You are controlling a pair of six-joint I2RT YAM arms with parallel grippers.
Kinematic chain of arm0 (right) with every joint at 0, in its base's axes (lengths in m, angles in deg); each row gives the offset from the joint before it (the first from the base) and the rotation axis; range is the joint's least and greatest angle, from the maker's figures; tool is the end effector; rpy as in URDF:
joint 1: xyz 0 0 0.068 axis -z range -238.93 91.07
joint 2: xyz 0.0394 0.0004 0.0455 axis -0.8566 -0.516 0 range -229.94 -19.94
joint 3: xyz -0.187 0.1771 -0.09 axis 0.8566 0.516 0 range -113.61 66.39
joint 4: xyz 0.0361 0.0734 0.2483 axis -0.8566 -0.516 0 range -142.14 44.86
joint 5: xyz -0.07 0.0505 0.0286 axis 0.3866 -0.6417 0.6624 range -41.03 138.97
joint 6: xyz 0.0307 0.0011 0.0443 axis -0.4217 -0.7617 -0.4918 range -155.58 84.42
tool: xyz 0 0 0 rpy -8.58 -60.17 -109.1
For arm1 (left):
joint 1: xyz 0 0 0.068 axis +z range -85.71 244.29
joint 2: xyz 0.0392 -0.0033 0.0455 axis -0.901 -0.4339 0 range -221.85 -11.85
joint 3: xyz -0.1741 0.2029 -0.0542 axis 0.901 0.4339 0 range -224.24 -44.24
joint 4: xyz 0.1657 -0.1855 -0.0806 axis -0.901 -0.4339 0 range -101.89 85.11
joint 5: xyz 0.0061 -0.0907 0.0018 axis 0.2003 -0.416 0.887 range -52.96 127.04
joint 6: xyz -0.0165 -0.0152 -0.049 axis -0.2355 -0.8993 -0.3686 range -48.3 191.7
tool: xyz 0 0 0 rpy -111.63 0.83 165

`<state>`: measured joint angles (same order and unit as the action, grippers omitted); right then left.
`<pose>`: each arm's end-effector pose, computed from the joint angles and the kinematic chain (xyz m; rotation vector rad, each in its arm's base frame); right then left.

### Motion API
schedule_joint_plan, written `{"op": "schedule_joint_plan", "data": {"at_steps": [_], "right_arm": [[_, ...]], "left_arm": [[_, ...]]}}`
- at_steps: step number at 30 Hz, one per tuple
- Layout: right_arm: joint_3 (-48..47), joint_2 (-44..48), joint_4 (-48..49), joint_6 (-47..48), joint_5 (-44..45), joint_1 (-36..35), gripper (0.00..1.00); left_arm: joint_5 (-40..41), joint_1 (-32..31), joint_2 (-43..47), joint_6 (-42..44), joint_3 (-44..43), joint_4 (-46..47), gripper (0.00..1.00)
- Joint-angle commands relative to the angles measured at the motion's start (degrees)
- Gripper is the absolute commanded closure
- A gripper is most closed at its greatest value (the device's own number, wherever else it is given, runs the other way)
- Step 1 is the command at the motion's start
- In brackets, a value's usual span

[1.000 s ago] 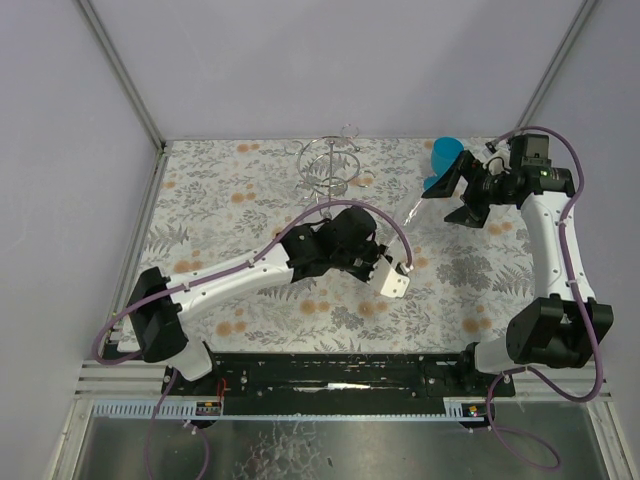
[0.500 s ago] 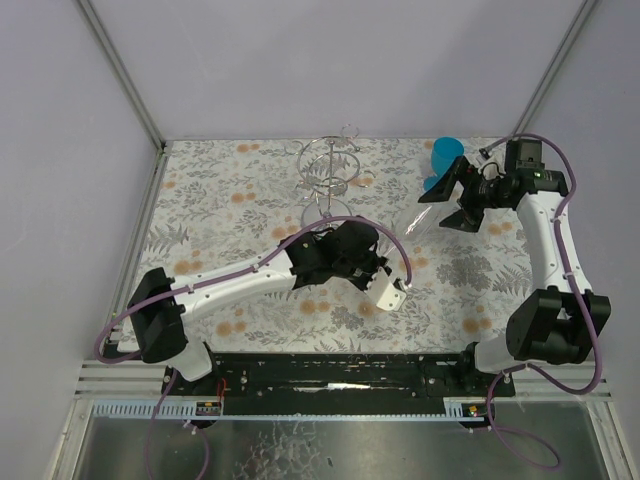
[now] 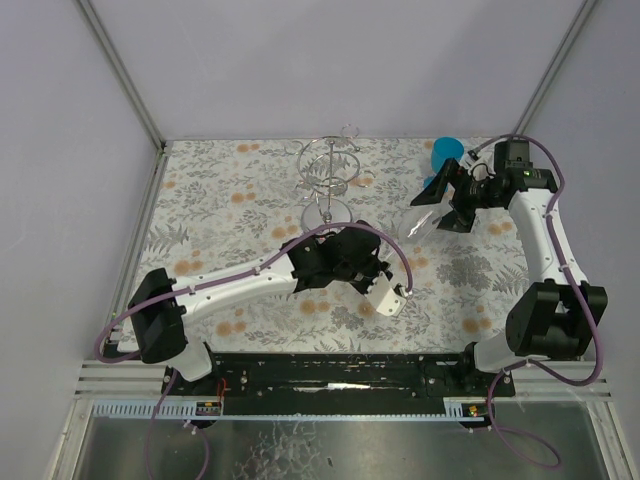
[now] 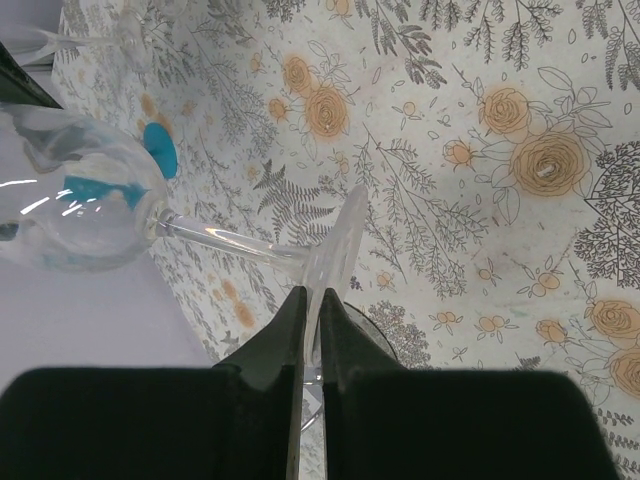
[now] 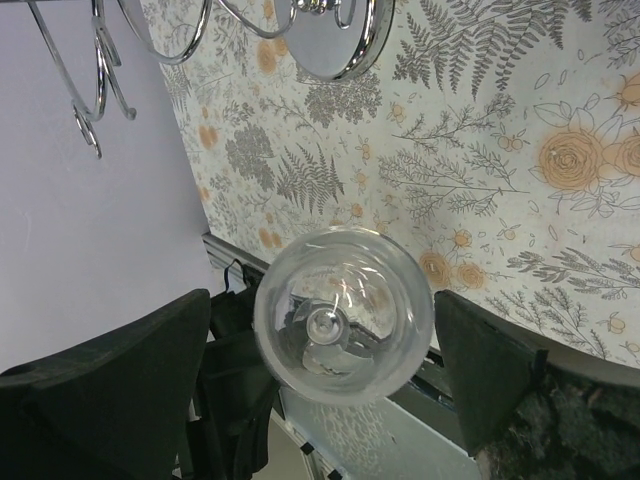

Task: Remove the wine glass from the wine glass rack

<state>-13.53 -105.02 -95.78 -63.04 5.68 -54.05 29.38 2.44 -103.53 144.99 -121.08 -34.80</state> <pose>0.3039 -0.0014 0.3317 0.4008 2.4707 1.1164 0.1646 -0.3176 0.2957 2.1905 0.8336 -0.0587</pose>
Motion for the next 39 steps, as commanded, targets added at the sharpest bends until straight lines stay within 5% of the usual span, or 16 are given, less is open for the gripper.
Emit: {"op": "schedule_joint_plan", "data": {"at_steps": [1,20,28,39], "right_arm": [[-0.1,-0.7,0.7,1.1,-2.4,-1.4,0.01],[0.6,-1.0,-3.9,5.2,-2.2,-1.5,0.24],[0.0,-1.7,-4.6,5.9,-2.5,-1.5,0.51],[-7.5,-1.9,-4.9,5.5,1.6,-1.5,0.56]], "left_arm": [[1.1,-0.7,2.0,2.0,0.7,6.7,1.0],[1.9,-0.9,2.1,2.5,1.5,7.1,1.0],[3.0,-1.1,1.9,2.3,1.9,8.5,1.0],[8.0,-1.1,1.9,0.3,3.6,13.7,0.19]]}}
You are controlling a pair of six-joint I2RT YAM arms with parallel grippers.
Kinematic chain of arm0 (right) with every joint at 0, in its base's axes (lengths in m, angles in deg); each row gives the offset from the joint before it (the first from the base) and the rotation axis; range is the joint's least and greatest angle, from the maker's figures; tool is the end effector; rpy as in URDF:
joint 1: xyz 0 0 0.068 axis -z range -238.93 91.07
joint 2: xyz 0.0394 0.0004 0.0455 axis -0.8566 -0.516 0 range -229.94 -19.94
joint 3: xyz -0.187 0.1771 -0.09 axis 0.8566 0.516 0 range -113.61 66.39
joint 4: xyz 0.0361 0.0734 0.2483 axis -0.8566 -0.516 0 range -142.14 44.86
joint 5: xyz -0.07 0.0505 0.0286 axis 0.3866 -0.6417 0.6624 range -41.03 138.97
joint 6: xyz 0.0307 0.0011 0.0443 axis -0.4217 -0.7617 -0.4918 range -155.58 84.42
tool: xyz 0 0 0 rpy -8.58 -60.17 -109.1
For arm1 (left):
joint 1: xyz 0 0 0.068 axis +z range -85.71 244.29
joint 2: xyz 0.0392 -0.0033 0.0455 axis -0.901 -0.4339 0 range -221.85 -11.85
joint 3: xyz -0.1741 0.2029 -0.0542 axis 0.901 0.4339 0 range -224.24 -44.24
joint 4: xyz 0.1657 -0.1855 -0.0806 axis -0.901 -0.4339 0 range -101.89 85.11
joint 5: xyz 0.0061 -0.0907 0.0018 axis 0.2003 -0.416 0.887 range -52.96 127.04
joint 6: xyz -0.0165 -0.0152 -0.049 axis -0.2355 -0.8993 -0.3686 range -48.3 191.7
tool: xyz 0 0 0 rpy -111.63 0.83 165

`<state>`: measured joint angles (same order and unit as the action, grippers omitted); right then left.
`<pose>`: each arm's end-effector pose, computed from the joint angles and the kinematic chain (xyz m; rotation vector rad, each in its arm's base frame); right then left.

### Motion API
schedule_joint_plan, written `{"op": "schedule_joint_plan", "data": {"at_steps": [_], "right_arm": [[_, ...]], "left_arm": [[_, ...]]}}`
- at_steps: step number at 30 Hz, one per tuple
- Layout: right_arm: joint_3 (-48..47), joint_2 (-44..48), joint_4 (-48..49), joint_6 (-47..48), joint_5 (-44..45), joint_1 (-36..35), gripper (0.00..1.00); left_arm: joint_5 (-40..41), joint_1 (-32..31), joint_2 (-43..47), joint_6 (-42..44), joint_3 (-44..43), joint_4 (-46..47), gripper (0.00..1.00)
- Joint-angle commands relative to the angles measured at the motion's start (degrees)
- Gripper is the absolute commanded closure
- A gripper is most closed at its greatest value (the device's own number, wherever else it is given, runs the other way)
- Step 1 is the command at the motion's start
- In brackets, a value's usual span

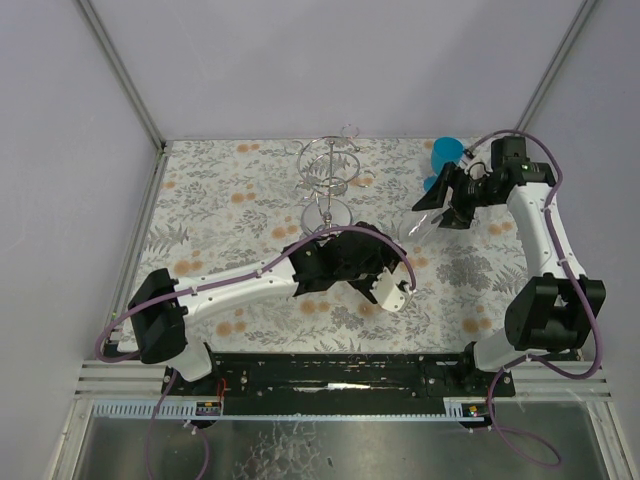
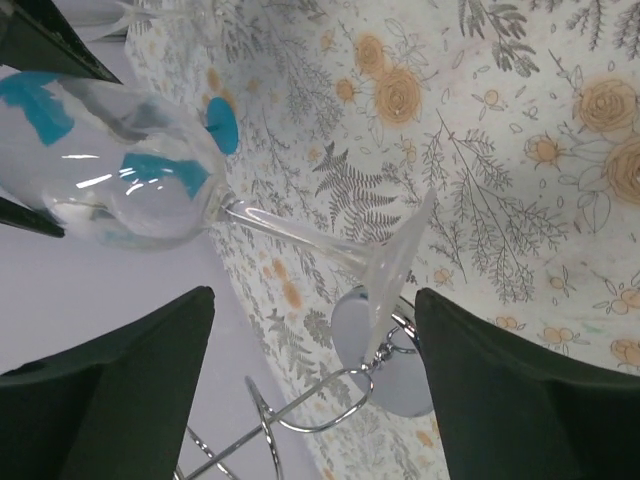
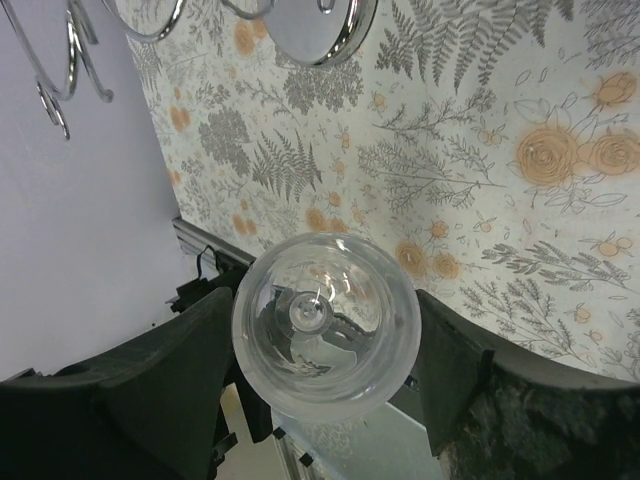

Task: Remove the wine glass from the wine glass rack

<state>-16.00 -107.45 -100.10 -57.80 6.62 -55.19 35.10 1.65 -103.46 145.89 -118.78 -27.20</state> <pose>0.3089 0.0039 0.3283 0.3149 2.5375 1.0814 0.1662 -0.3238 0.2933 2.1067 0.8141 0.0694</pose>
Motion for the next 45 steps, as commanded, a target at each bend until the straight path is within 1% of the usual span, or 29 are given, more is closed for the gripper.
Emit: {"op": "schedule_joint_plan", "data": {"at_steps": [1,2,5,9,15,18,25,30,35,39,45], "right_arm": [[-5.6,0.5,-0.5,0.2,1.4,-0.4,0.56],[-6.2,0.6,-0.5,0.2,2.2,-0.4,0.56],[-8.5,0.7,-0.6,0.2,5.2,-0.3,0.57],[-11.8,0.7,-0.1,0.2,10.2,-0.3,0.55],[-16.0,0.5,2.2,0.6,20.1,-0.3,0.54],[-15.2,0.9,4.7,1.3,24.0,-0.3,0.54],[-9.5,2.5,13.5,2.2,29.2,-0.3,0.54],[-6.1,3.3,19.9,3.2,31.6,-0.5,0.54],[-2.9,3.7,25.1,5.4,34.1,-0.6,0.54],[-2.0,3.3,27.4,7.7,35.8,-1.3,0.54],[-2.7,1.8,28.5,12.2,41.3,-4.7,0.53]], "left_arm": [[2.6,-0.3,1.9,-0.9,1.6,6.7,0.14],[3.1,-0.3,2.1,-1.3,1.8,7.2,0.11],[3.9,0.0,2.5,-3.1,1.8,7.7,0.07],[3.9,0.8,3.1,-7.1,0.7,7.4,0.07],[1.3,3.0,2.7,-18.9,-5.9,3.3,0.07],[-0.3,4.5,2.1,-25.9,-10.4,1.0,0.07],[-5.4,7.6,1.0,-40.0,-20.0,-3.3,0.06],[-9.2,10.0,0.0,-49.0,-26.0,-4.8,0.05],[-12.4,13.6,-0.5,-57.4,-30.1,-4.9,0.04],[-15.0,17.4,-1.0,-62.4,-32.1,-5.4,0.04],[-16.2,20.1,-0.8,-65.2,-31.5,-5.8,0.04]]}}
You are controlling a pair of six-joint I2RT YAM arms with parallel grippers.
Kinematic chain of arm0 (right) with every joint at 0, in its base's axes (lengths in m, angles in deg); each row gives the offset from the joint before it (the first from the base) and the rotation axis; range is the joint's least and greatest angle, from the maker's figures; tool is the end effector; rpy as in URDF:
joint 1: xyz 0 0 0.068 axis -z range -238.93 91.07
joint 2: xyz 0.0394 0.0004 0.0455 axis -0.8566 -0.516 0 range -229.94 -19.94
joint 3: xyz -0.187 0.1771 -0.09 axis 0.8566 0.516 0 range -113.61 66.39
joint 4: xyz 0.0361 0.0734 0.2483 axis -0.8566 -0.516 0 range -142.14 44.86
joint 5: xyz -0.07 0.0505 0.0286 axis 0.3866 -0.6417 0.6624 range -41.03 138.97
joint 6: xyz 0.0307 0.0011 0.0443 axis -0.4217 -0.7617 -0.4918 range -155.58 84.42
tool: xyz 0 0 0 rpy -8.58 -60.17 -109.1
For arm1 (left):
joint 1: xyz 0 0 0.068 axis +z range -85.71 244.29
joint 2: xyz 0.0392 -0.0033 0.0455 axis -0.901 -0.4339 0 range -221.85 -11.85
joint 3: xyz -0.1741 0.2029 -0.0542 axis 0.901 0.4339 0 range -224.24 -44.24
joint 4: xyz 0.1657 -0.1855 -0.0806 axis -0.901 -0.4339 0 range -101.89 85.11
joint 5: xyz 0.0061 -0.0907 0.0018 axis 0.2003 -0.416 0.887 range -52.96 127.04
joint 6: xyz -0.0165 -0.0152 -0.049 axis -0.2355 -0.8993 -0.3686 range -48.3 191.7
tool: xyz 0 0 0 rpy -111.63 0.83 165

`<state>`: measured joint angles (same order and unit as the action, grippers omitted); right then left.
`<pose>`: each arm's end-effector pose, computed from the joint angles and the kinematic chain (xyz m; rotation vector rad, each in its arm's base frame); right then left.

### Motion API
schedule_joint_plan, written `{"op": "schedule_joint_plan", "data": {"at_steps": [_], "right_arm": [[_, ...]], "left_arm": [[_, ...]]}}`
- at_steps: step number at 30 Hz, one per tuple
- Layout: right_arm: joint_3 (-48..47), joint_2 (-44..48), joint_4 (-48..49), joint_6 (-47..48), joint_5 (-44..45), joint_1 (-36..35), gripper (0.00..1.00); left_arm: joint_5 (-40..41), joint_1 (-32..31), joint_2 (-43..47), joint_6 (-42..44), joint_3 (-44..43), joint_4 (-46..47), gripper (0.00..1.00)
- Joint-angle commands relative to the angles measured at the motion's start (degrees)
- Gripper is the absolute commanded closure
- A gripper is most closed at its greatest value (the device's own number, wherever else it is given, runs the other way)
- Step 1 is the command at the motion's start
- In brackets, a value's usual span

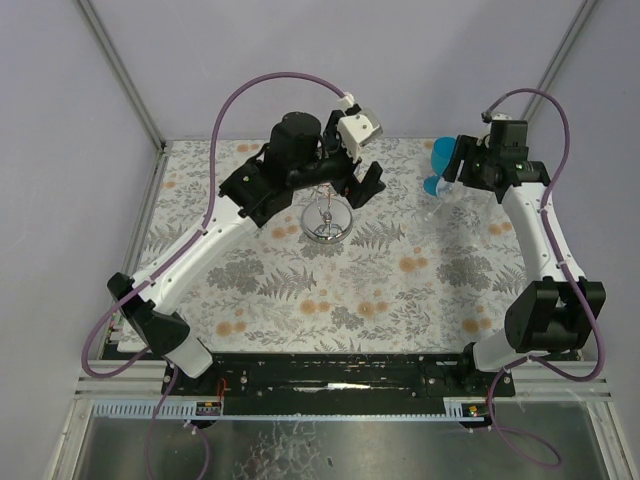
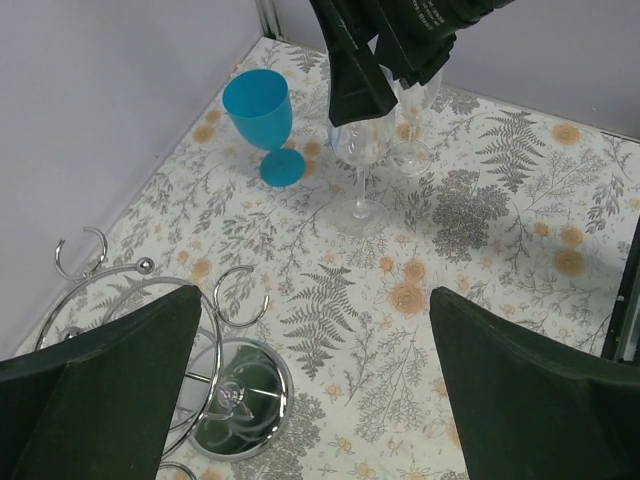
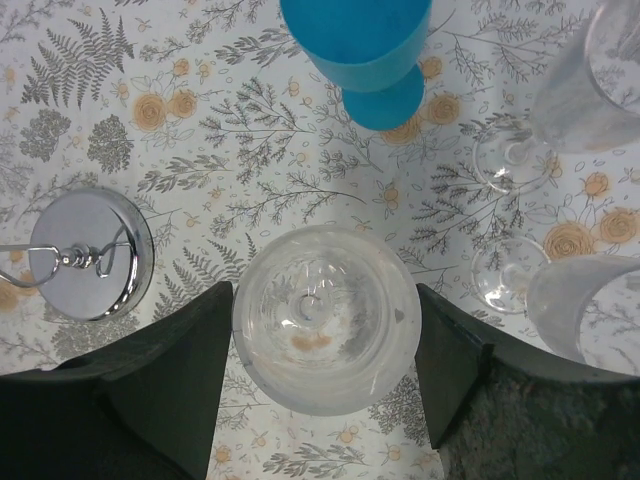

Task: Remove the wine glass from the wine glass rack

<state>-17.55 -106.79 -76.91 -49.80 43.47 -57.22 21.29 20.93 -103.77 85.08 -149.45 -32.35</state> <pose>0.3432 -0.0068 0.3624 0.2481 2.1676 0.2285 0.2540 -0.2532 0.4656 1.0498 1.5264 -0.6172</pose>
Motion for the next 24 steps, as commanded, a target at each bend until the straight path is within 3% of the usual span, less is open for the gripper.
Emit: {"op": "schedule_joint_plan", "data": {"at_steps": [1,16,24], "right_arm": [[-1.1,1.0,5.6,4.8,5.4,-3.4,0.53],[15.5,5.7,22.3,6.9,17.9,-7.3,0.51],[17.2,4.3,26.2,7.7,20.5,-7.2,0.5]], "left_arm": [[-2.4,0.9,-0.4,-4.7,-0.7,-0.6,0.04],[-4.1,3.4,-0.1,-7.8,-0.7,-1.4,0.04],[-3.9,3.6,-0.1,-7.8,-0.4,-2.1,0.04]]}}
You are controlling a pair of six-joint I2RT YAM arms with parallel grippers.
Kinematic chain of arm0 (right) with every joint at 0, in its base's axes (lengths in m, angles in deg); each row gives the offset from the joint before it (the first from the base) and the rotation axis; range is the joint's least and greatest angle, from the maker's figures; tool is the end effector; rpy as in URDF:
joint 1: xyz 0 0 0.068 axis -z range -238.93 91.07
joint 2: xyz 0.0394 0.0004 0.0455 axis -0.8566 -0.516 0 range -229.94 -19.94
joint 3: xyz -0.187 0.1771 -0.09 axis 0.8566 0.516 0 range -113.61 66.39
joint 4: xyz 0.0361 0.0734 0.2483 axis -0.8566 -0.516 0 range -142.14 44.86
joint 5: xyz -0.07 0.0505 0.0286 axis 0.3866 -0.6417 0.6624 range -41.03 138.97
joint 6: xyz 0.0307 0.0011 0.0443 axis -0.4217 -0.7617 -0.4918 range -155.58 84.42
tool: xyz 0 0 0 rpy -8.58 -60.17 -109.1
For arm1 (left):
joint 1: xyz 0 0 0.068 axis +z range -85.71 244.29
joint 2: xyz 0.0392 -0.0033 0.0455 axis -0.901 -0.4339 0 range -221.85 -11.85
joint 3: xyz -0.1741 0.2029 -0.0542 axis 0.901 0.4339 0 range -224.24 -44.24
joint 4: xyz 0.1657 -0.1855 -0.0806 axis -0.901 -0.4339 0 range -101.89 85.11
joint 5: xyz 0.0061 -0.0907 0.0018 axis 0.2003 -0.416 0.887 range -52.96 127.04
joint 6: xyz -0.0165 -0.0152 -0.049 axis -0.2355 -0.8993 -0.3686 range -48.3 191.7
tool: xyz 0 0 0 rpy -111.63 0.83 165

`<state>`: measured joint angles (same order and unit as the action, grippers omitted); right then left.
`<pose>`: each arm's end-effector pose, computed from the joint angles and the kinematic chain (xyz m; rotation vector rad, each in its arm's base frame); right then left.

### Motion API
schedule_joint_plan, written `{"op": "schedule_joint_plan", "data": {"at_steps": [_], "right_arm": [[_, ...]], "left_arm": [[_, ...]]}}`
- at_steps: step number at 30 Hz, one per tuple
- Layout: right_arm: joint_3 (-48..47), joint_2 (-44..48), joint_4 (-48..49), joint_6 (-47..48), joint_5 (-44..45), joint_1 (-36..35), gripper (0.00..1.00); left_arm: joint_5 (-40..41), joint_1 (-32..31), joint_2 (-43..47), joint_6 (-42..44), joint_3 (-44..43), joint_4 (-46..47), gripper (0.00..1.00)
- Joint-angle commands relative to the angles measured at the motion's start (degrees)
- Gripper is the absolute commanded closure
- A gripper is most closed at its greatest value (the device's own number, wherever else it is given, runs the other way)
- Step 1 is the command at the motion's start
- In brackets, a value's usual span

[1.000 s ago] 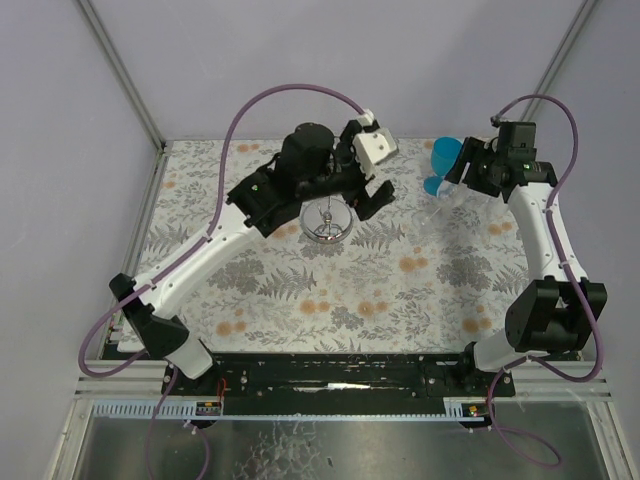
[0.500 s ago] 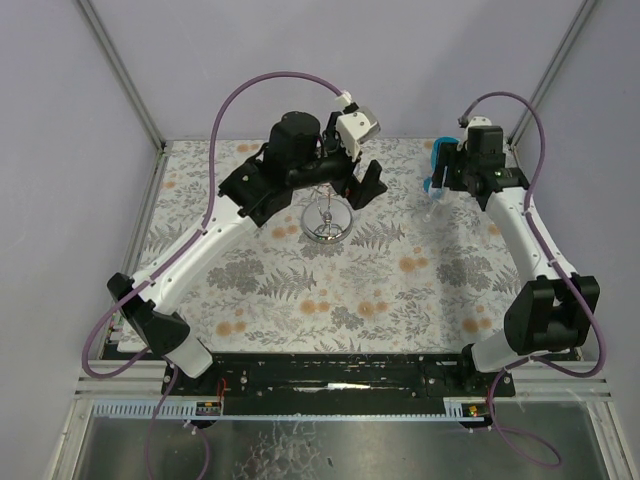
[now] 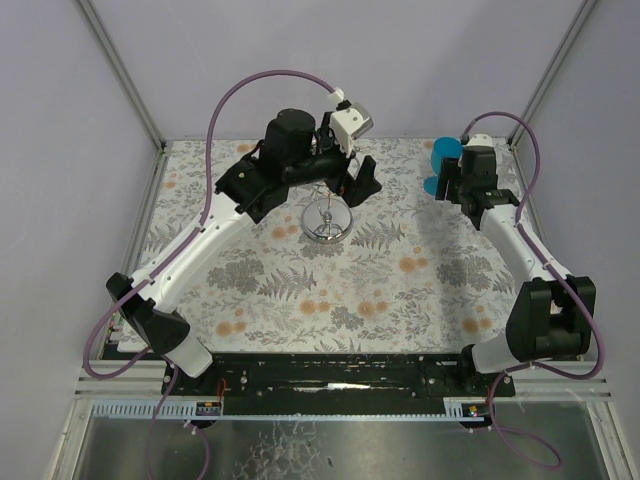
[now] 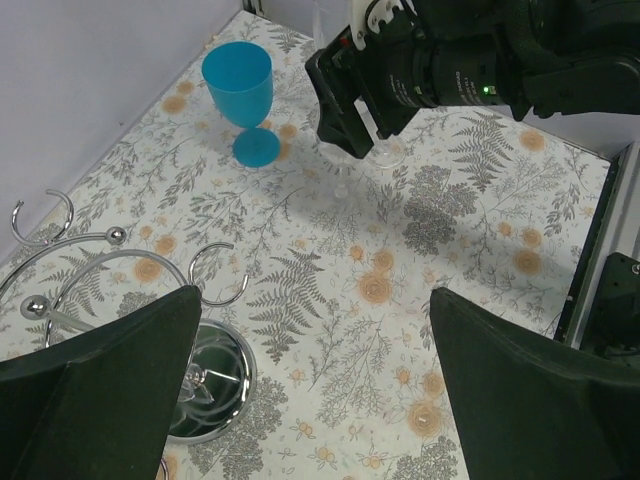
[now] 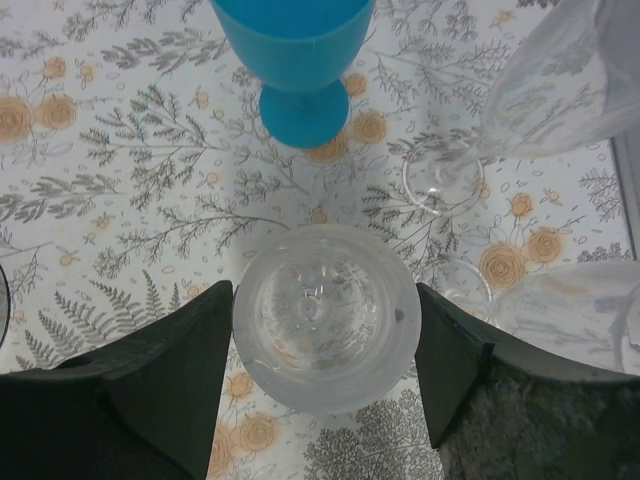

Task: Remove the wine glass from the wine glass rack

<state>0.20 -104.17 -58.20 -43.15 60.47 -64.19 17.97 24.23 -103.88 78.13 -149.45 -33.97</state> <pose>0.3375 0.0240 0.3012 0.1620 2.0961 -0.0778 0.2664 -0.2392 0.4622 0.9602 1.6320 -0.7122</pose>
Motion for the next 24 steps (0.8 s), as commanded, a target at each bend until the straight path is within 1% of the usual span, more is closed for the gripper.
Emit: {"op": "schedule_joint_plan", "data": {"at_steps": [1,17,21,24], "right_arm": [[-0.6,1.4,7.7,1.4,3.7,-0.3,0.5],[2.6,-0.1,11.3,3.3,4.9,-0.3,0.46],[2.5,-0.5,11.3,3.3,4.9,-0.3,0.43],[2.4,-0.6,11.2,3.3,5.0,-0.3,0.36]], "left_arm": [[-0.5,0.3,0.0,-0.9,-0.5,-0.5,0.04],[-0.5,0.5,-0.5,0.1,-1.2,-1.2,0.04],[-0.5,0.5,-0.6,0.4,-1.3,-1.2,0.04],[-0.4,0.5,-0.5,0.5,-1.1,-1.2,0.04]]}}
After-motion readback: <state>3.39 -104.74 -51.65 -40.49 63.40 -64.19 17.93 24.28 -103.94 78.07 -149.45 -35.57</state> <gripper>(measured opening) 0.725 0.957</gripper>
